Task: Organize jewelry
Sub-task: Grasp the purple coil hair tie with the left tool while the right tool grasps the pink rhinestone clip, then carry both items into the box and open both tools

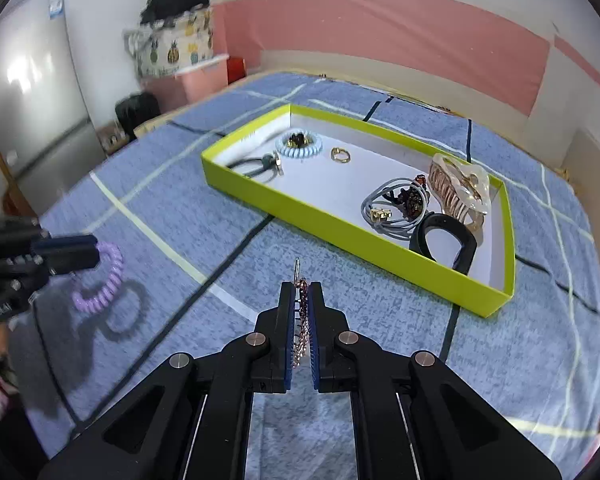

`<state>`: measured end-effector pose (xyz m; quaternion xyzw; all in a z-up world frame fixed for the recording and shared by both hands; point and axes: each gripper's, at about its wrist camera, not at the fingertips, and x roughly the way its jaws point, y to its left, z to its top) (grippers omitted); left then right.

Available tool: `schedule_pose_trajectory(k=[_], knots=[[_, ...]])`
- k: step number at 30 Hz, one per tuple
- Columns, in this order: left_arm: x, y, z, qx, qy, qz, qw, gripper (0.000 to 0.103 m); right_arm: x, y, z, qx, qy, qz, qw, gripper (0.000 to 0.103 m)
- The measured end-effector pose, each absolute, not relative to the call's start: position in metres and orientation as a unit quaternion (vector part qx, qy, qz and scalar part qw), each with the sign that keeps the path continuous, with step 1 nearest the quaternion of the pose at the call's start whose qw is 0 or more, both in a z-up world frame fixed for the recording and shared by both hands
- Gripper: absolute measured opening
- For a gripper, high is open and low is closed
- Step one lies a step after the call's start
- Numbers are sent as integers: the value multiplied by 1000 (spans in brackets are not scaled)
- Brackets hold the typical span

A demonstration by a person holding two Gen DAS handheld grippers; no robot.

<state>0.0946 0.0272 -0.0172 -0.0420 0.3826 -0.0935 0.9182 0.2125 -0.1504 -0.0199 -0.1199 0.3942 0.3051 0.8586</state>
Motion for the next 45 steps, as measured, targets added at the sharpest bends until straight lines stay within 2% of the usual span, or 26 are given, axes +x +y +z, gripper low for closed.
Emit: schedule_pose_trajectory(k=[19,45], knots=[[133,9,23,-23,354,-96,930,10,191,-176,33,-42,334,291,896,6],[212,11,24,-19,357,-91,929,10,248,-168,36,-45,334,270,902,6]])
